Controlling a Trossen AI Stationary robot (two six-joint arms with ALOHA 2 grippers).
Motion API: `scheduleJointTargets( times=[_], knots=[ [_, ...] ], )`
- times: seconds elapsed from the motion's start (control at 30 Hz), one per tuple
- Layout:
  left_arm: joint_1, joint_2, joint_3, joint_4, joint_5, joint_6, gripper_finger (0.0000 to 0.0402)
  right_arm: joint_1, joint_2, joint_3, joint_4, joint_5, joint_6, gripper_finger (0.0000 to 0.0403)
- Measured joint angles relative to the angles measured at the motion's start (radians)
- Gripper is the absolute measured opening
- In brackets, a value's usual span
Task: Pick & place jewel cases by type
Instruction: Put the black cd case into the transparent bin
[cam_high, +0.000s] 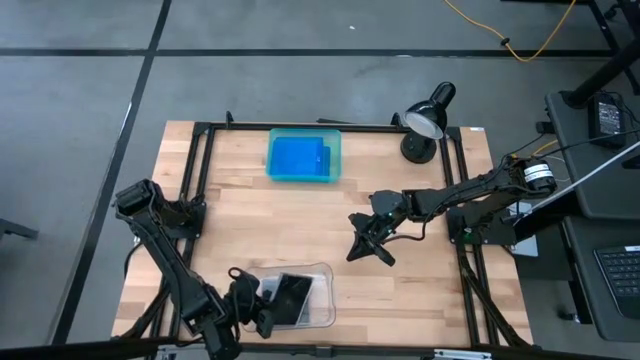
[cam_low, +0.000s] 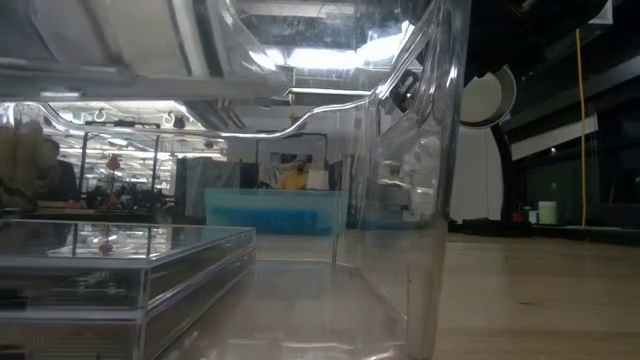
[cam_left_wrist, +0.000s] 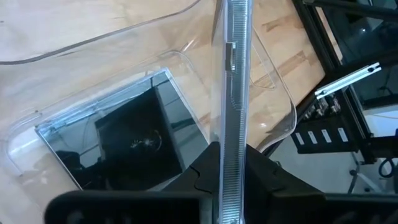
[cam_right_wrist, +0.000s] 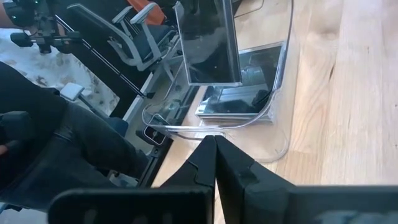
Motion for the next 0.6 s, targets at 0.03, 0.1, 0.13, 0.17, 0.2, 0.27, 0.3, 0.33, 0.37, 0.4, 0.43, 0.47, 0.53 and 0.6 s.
scheduleJointTargets(
  times=[0.03, 0.1, 0.13, 0.17, 0.2, 0.27, 0.3, 0.33, 0.37, 0.4, 0.43, 0.47, 0.53, 0.6],
  knots=[
    [0.002, 0.000, 0.000, 0.000, 0.001, -0.003, 0.0035, 0.000, 0.000, 0.000, 0.000, 0.000, -0.002, 0.0010],
    [0.004, 0.000, 0.000, 0.000, 0.001, -0.002, 0.0045, 0.000, 0.000, 0.000, -0.001, 0.000, -0.005, 0.0010],
    [0.006, 0.000, 0.000, 0.000, 0.002, 0.001, 0.0049, 0.000, 0.000, 0.000, 0.000, 0.000, -0.006, 0.0010],
    [0.008, 0.000, 0.000, 0.000, 0.003, 0.002, 0.0054, 0.000, 0.000, 0.000, -0.001, 0.000, -0.006, 0.0010],
    [0.010, 0.000, 0.000, 0.000, 0.007, 0.003, 0.0058, 0.000, 0.000, 0.000, -0.001, 0.000, -0.006, 0.0010],
    [0.010, 0.000, 0.000, 0.000, 0.015, 0.006, 0.0068, 0.000, 0.000, 0.000, -0.001, 0.000, -0.006, 0.0010],
    [0.010, 0.000, 0.000, 0.000, 0.016, 0.008, 0.0073, 0.000, 0.000, 0.000, -0.001, 0.000, -0.006, 0.0010],
    [0.010, 0.000, 0.000, 0.000, 0.019, 0.010, 0.0079, 0.000, 0.000, 0.000, -0.001, 0.000, -0.006, 0.0010],
    [0.010, 0.000, 0.000, 0.000, 0.023, 0.012, 0.0084, 0.000, 0.000, 0.000, -0.001, 0.000, -0.006, 0.0010],
    [0.010, 0.000, 0.000, 0.000, 0.027, 0.012, 0.0089, 0.000, 0.000, 0.000, -0.001, 0.000, -0.005, 0.0010],
    [0.010, 0.000, 0.000, 0.000, 0.030, 0.012, 0.0094, 0.000, 0.000, 0.000, -0.001, 0.000, -0.005, 0.0010],
    [0.008, 0.000, 0.000, 0.000, 0.031, 0.012, 0.0099, 0.000, 0.000, 0.000, -0.001, 0.000, -0.005, 0.0010],
    [0.007, -0.001, 0.000, 0.001, 0.032, 0.012, 0.0108, 0.000, 0.000, 0.000, -0.001, 0.000, -0.005, 0.0010],
    [0.007, -0.001, 0.000, 0.001, 0.040, 0.013, 0.0115, 0.000, 0.000, 0.000, -0.001, 0.000, -0.005, 0.0010]
  ],
)
